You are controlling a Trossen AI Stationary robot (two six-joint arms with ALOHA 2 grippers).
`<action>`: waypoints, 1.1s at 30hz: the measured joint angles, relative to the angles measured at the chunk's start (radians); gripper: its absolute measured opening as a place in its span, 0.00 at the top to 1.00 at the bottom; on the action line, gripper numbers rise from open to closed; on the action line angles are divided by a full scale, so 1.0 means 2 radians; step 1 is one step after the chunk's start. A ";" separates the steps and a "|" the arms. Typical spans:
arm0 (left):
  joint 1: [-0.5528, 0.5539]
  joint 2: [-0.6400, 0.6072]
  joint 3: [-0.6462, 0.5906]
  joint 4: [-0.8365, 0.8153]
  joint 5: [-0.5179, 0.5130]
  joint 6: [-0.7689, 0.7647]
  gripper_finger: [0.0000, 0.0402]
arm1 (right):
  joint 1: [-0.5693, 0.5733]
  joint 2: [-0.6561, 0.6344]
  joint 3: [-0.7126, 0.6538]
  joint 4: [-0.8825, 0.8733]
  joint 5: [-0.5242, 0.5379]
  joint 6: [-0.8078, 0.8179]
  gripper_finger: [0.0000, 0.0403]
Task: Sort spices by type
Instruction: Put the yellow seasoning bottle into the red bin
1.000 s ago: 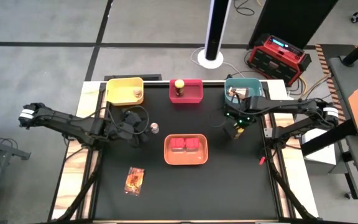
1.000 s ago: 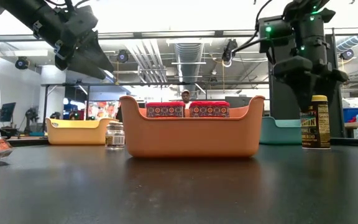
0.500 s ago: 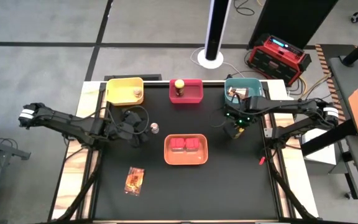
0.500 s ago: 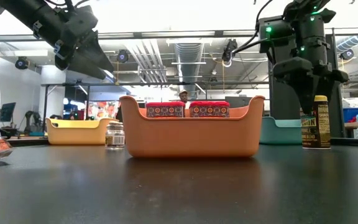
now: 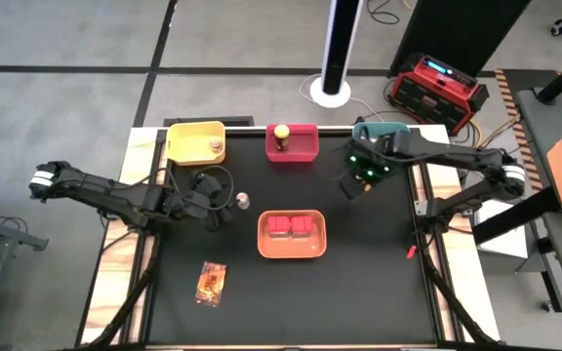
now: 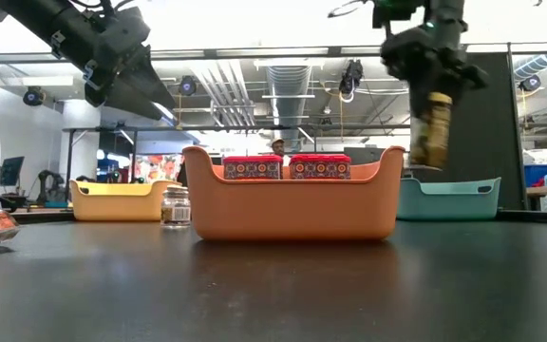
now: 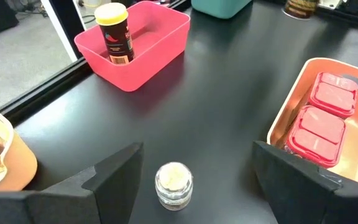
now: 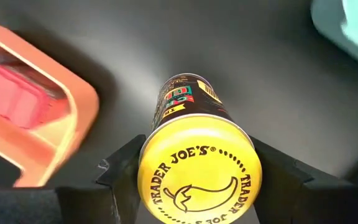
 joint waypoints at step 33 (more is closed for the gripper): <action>0.000 -0.001 0.000 0.005 -0.009 0.019 0.29 | -0.101 0.414 0.533 -0.106 0.067 -0.589 0.45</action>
